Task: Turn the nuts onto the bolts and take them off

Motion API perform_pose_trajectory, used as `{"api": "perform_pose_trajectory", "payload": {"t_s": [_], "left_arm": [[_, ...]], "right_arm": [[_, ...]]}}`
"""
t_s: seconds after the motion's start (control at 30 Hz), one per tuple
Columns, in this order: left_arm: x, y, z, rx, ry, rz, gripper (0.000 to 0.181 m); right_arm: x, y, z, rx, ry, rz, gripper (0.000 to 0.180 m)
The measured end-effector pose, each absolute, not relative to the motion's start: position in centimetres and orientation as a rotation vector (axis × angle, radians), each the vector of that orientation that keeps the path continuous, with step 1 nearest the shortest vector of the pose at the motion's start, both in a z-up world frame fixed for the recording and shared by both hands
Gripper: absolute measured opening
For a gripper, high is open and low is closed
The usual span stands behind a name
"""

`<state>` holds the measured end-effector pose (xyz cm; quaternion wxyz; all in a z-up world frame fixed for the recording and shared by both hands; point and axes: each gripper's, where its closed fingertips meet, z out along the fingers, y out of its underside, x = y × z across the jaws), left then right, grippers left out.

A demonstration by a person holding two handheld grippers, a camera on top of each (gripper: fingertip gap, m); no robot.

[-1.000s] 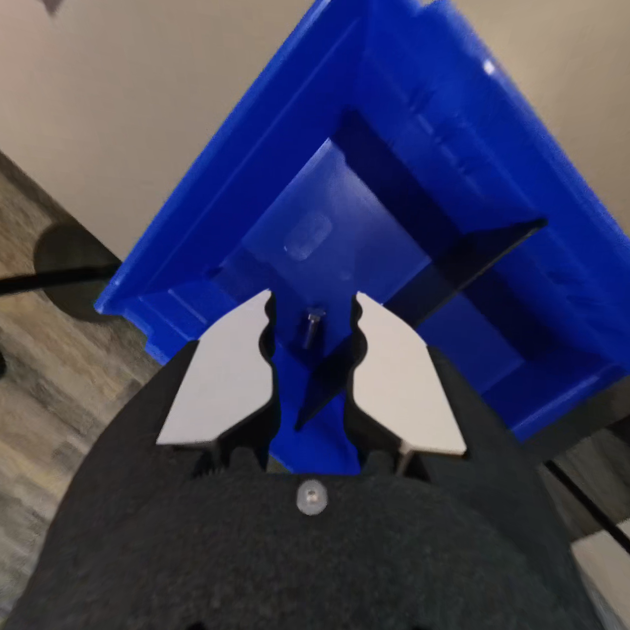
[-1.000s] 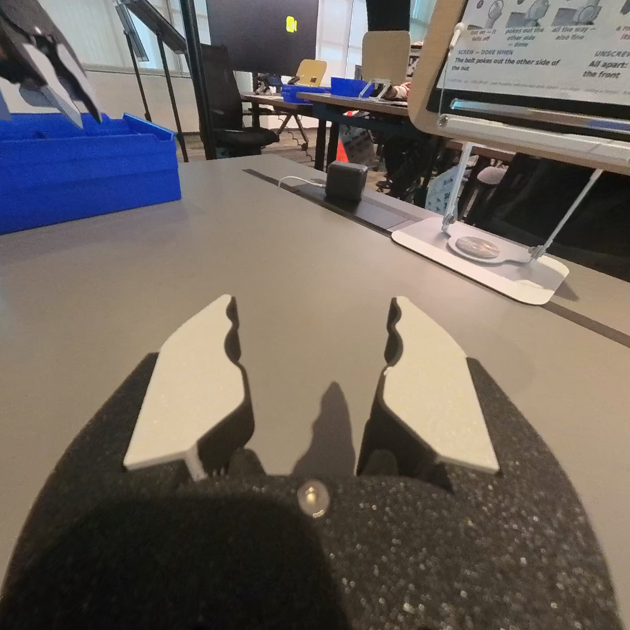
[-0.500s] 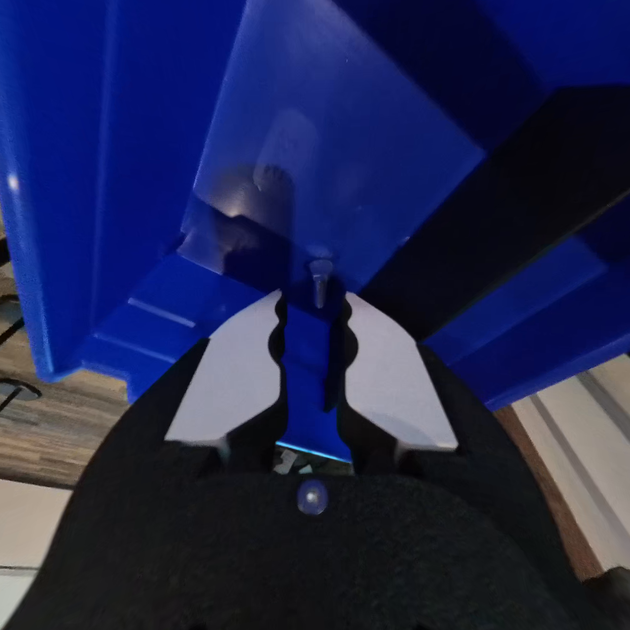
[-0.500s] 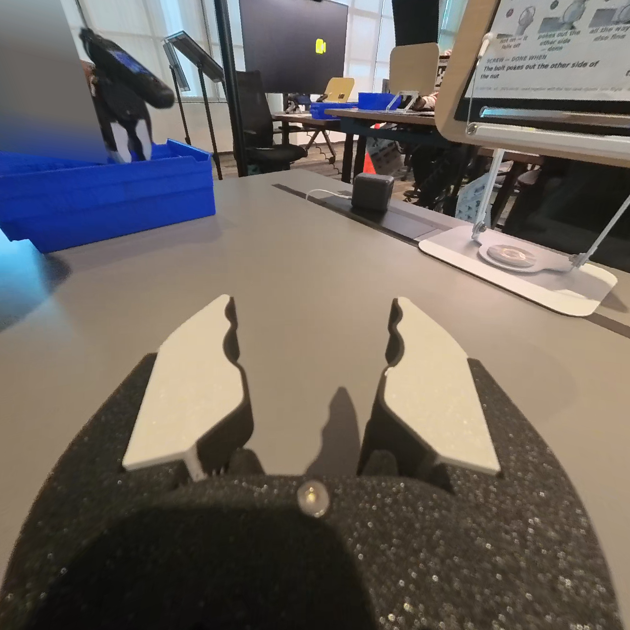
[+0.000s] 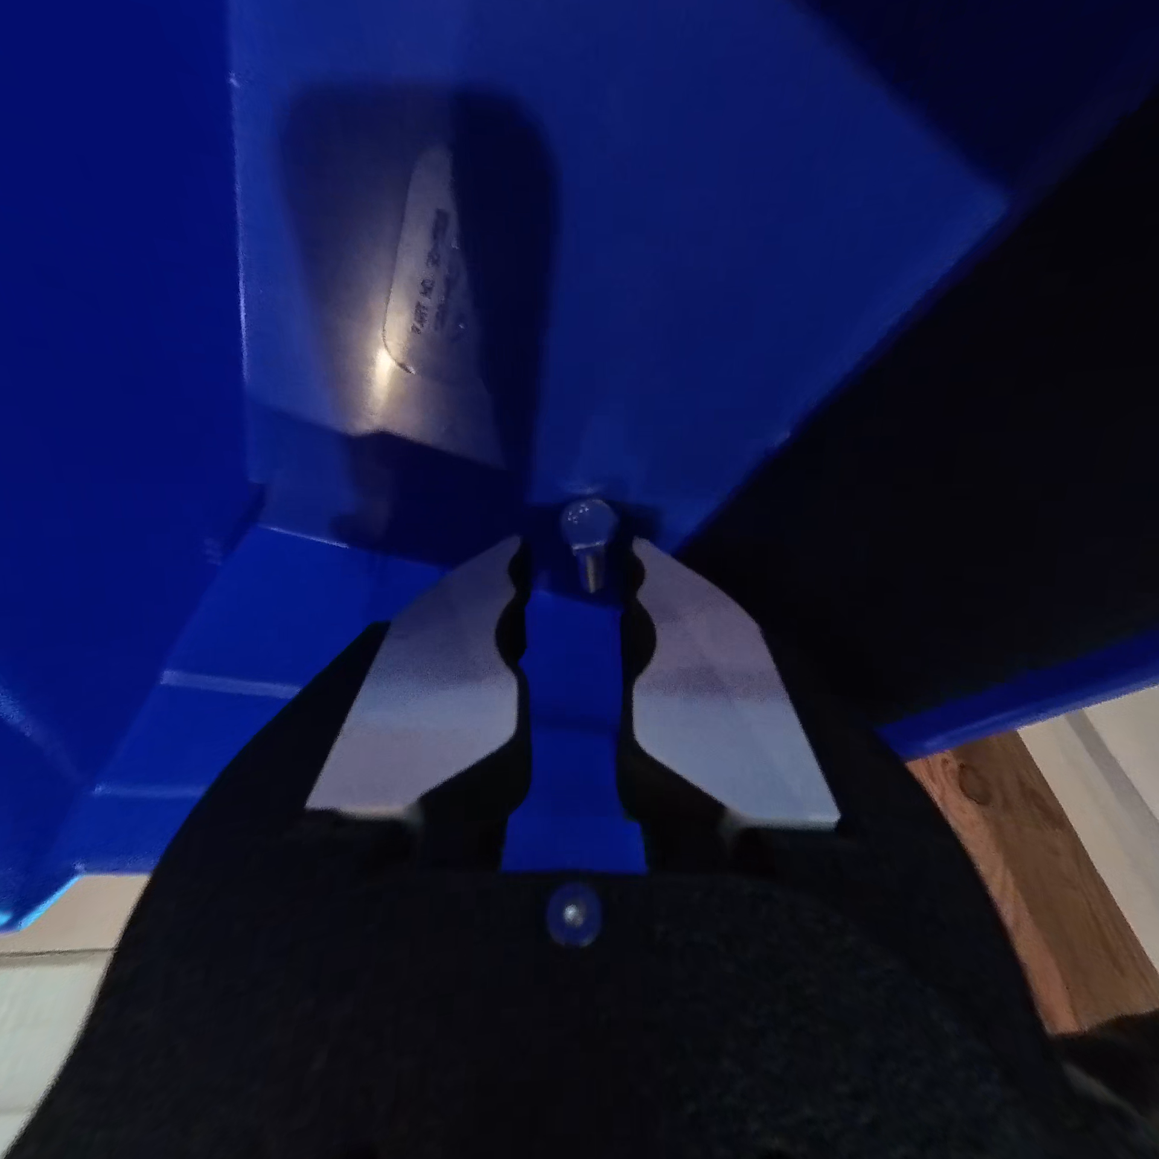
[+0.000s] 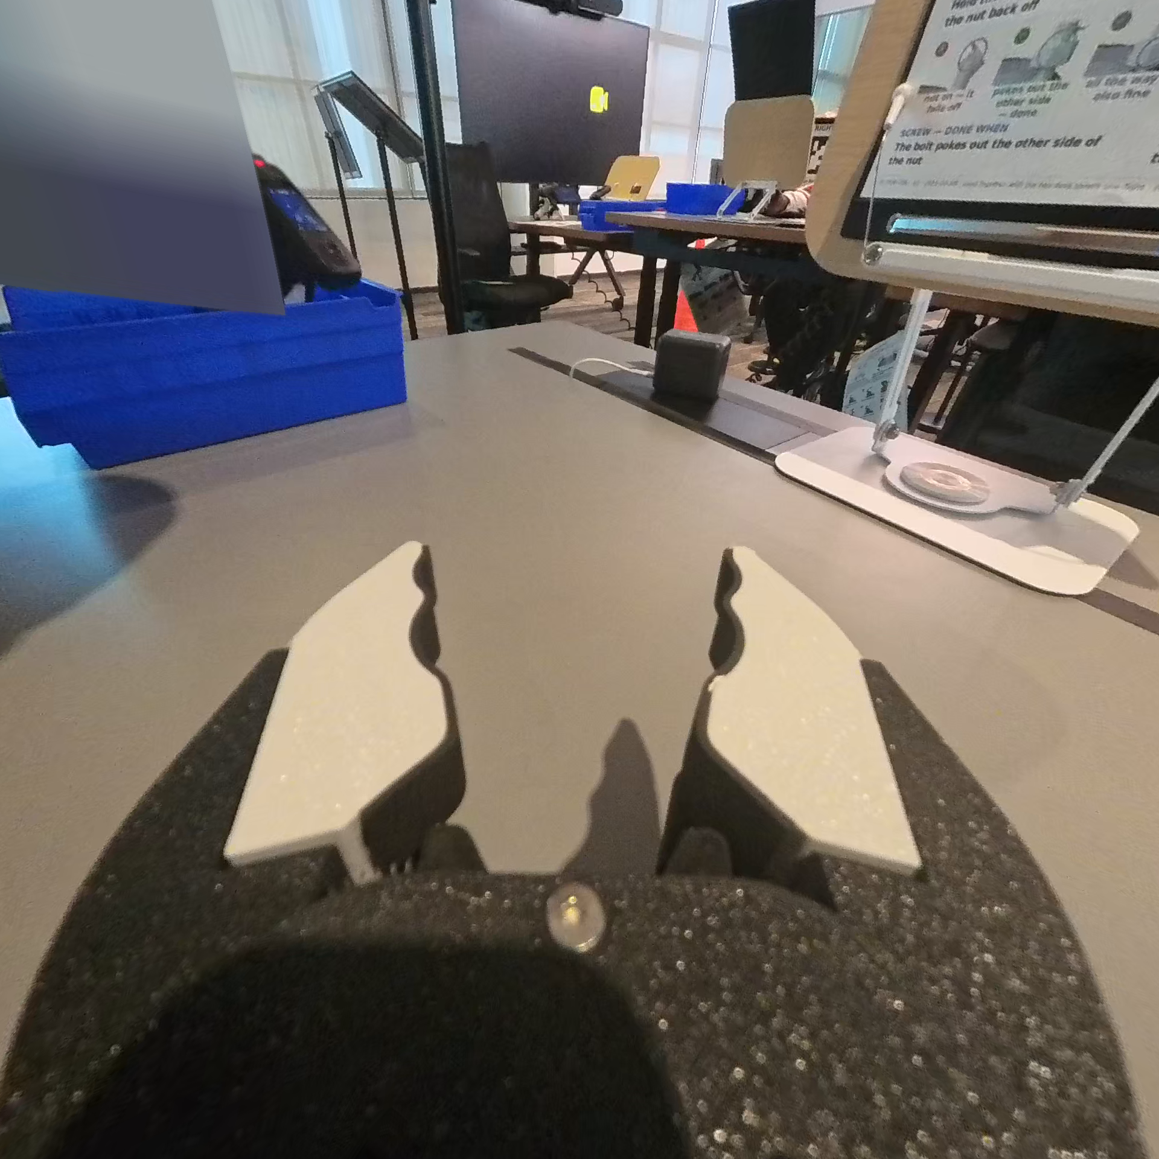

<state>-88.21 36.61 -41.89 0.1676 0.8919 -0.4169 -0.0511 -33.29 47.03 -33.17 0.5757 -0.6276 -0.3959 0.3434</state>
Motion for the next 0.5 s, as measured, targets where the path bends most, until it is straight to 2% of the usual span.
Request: {"api": "perform_pose_trajectory", "payload": {"t_s": [0.33, 0.5], "left_arm": [[-88.8, 36.9, -42.8, 2.497, -1.193, -0.214, 0.021], [-89.2, 38.3, -39.8, 2.619, -1.183, -0.317, 0.02]], "right_arm": [[-33.0, 47.0, -32.8, -1.463, -0.911, 0.814, 0.084], [-32.8, 46.7, -32.3, -1.447, -0.919, 0.811, 0.084]]}}
